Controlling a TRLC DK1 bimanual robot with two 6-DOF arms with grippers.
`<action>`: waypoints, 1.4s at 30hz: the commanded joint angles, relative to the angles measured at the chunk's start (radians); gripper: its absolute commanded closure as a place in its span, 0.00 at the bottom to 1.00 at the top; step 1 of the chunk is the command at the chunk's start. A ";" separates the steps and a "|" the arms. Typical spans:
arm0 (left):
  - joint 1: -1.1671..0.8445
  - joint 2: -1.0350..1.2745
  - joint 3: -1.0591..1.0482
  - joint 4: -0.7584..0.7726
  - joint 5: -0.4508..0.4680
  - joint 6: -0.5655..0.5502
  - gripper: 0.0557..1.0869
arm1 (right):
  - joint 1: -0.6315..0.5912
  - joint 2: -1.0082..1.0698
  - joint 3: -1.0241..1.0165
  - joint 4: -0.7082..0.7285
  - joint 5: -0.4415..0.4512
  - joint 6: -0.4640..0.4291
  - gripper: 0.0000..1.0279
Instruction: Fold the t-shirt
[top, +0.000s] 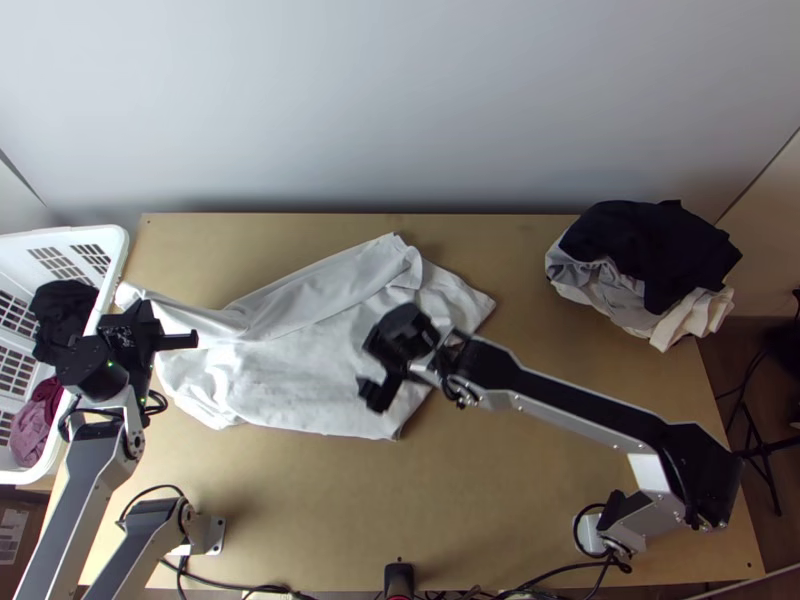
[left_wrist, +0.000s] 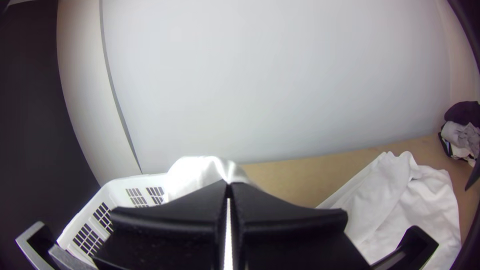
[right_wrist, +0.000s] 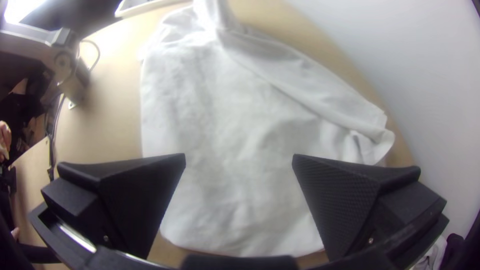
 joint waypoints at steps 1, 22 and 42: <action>0.012 0.043 -0.052 0.040 0.000 -0.013 0.96 | 0.112 0.018 -0.053 -0.069 -0.052 0.005 0.03; -0.042 0.235 0.133 -0.250 0.037 -0.311 0.97 | 0.120 0.142 -0.083 -0.068 -0.052 -0.012 0.30; -0.088 0.235 0.241 -0.494 0.196 -0.392 0.96 | -0.142 0.403 0.329 0.013 -0.042 -0.041 0.97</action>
